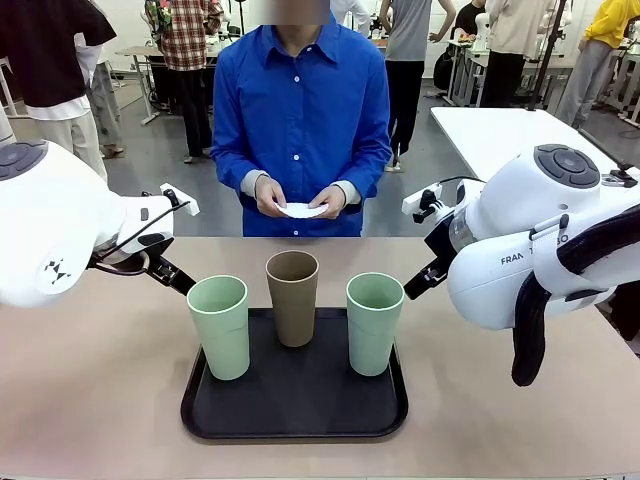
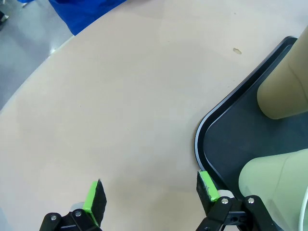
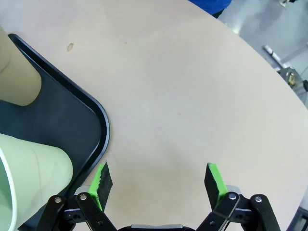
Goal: Place coasters on the table and set cups on them.
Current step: Pick up one Reusable plastic cup and place it on a coaster set by the human.
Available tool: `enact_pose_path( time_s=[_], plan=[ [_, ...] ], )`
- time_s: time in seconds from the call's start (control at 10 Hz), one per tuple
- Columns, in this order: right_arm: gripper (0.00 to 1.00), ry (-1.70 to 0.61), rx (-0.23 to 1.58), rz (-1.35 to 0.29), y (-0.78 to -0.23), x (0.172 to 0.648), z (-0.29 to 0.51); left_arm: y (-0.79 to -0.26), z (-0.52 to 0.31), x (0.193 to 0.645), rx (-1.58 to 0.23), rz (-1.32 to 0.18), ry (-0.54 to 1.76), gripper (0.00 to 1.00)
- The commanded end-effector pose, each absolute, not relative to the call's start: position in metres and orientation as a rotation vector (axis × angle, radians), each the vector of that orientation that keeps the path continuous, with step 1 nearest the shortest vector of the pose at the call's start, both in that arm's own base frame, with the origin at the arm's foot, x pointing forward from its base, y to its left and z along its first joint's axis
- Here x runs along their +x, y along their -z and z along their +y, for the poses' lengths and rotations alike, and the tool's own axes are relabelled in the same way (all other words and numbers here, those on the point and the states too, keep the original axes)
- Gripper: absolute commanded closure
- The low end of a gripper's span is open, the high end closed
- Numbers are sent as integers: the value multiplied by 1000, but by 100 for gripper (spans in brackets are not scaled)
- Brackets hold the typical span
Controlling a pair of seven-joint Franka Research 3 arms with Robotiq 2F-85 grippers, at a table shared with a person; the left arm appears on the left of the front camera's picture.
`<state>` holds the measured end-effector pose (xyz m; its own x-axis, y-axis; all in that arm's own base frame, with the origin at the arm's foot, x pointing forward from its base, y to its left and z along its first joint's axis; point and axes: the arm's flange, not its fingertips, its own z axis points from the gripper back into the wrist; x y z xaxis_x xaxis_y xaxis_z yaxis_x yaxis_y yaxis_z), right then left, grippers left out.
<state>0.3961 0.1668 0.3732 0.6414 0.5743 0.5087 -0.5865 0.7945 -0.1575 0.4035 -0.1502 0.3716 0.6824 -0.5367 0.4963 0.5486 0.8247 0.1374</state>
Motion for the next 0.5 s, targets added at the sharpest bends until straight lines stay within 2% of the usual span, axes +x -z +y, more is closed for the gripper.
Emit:
enact_pose_path(
  time_s=[0.0,0.2,0.4],
  plan=[
    [0,-662,23,-572,-373,396,167,-372,-150,404,-23,-549,609,0],
    [0,-662,23,-572,-373,396,167,-372,-150,404,-23,-549,609,0],
    [0,-622,34,-536,-405,367,158,-407,-124,383,15,-555,549,0]
  ],
)
